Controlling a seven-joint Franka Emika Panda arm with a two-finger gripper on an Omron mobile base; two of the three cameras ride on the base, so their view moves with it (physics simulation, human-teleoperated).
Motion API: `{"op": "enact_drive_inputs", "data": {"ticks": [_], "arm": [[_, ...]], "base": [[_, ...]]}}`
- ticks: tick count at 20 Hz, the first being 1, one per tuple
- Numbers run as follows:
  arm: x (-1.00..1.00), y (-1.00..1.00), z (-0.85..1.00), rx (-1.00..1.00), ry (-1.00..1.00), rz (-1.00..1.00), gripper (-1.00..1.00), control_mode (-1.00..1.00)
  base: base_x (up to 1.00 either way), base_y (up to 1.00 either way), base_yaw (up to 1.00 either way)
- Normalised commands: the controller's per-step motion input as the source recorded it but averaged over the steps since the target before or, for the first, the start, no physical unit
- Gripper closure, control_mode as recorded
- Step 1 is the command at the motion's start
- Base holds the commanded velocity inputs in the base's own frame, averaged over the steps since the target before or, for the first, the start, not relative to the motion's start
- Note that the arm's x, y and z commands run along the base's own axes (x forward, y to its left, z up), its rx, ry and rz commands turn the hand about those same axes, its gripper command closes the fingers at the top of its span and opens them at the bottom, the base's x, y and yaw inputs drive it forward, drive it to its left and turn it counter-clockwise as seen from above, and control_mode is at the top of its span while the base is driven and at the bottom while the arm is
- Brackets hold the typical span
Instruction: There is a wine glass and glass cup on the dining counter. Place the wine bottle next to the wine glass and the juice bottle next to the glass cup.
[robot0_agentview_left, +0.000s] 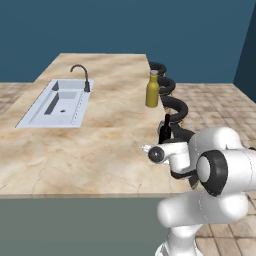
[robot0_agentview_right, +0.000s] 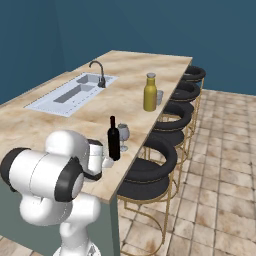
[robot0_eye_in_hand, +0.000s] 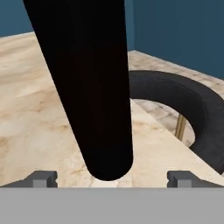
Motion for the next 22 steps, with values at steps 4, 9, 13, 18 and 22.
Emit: {"op": "enact_drive_inputs", "data": {"ticks": [4, 9, 13, 18, 22], "arm": [[-0.26, 0.19, 0.05, 0.09, 0.00, -0.02, -1.00, -1.00], [-0.18, 0.22, 0.21, 0.09, 0.00, 0.00, -1.00, -1.00], [-0.12, 0.09, 0.47, 0.06, 0.01, 0.00, -1.00, -1.00], [-0.22, 0.07, 0.52, 0.07, 0.12, 0.00, -1.00, -1.00], [-0.31, 0.01, 0.54, 0.01, 0.21, 0.01, -1.00, -1.00]], "base": [[0.00, 0.00, 0.00], [0.00, 0.00, 0.00], [0.00, 0.00, 0.00], [0.00, 0.00, 0.00], [0.00, 0.00, 0.00]]}}
